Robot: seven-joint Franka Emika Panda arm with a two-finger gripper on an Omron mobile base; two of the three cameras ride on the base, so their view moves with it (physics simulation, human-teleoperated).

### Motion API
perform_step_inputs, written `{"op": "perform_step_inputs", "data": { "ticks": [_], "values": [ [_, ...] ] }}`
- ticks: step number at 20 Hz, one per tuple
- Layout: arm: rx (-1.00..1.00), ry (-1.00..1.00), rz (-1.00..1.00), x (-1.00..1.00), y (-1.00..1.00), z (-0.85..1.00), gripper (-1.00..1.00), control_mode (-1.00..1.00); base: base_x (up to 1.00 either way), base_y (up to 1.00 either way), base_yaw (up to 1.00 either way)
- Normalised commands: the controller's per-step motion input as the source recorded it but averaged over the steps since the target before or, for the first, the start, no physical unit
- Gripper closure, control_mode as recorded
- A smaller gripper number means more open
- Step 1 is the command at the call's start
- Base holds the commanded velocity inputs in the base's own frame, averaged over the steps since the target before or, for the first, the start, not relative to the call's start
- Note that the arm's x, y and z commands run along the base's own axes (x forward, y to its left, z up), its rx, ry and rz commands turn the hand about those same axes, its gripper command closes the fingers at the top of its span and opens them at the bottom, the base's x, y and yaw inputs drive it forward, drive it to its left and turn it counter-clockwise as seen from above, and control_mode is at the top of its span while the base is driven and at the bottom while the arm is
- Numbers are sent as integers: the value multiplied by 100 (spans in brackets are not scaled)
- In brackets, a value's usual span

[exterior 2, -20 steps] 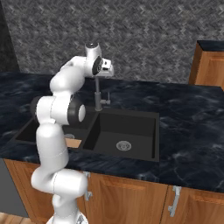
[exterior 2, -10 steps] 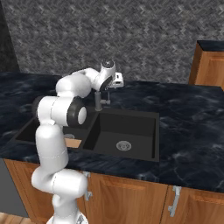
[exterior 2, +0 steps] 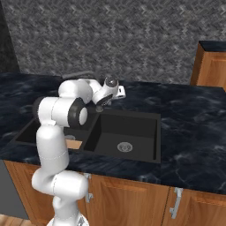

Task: Turn on the sink faucet with hot water and rinse the cutting board for ten seconds, then turn off the faucet. Push the cutting board to reach the water if necessary.

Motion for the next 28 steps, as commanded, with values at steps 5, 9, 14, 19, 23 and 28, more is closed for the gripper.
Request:
{"op": "perform_step_inputs", "data": {
  "ticks": [5,9,14,19,23,28],
  "values": [
    [0,-6,0,5,0,-1,-100,-100,0,0,0],
    [0,-12,0,14,0,-15,-100,-100,0,0,0],
    [0,-7,0,16,0,-13,-100,-100,0,0,0],
    [0,-1,0,7,0,0,-100,-100,0,0,0],
    [2,0,0,14,0,0,-100,-100,0,0,0],
    [0,0,0,12,0,0,-100,-100,0,0,0]
  ]
}}
